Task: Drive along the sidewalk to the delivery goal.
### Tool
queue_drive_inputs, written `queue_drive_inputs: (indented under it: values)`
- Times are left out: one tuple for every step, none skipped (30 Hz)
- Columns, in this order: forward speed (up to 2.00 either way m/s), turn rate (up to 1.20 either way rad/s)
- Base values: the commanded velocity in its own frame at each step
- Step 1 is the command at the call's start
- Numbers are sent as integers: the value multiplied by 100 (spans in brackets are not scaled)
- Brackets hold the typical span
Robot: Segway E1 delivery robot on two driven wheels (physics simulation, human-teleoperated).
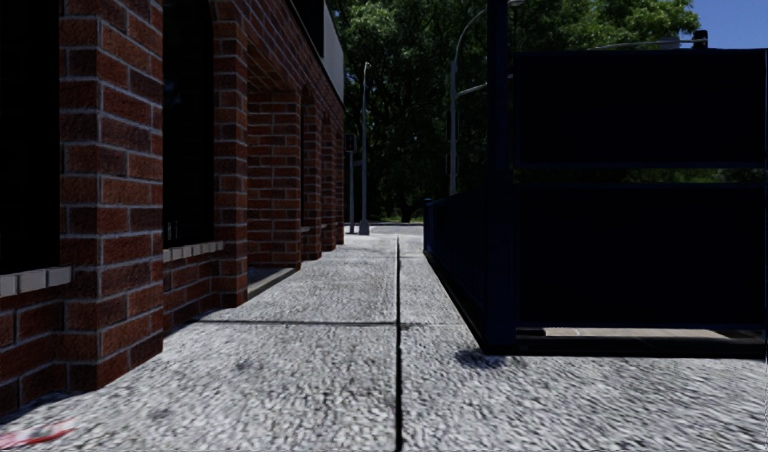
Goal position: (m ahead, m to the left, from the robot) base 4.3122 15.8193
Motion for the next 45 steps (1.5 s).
queue_drive_inputs:
  values:
    - [200, 0]
    - [200, 0]
    - [200, 0]
    - [200, 0]
    - [200, 0]
    - [200, 0]
    - [200, 0]
    - [200, 0]
    - [200, 0]
    - [200, 0]
    - [200, 0]
    - [200, 0]
    - [200, 0]
    - [200, 0]
    - [200, 0]
    - [200, 0]
    - [200, 0]
    - [200, 0]
    - [200, 0]
    - [200, 0]
    - [200, 0]
    - [200, 0]
    - [200, 0]
    - [200, 0]
    - [200, 0]
    - [200, 0]
    - [200, 0]
    - [200, 0]
    - [200, 0]
    - [200, 0]
    - [200, 0]
    - [200, 0]
    - [200, 0]
    - [200, 0]
    - [200, 0]
    - [200, 0]
    - [200, 0]
    - [200, 0]
    - [200, 0]
    - [200, 0]
    - [200, 0]
    - [200, 0]
    - [200, 0]
    - [200, 0]
    - [200, 0]
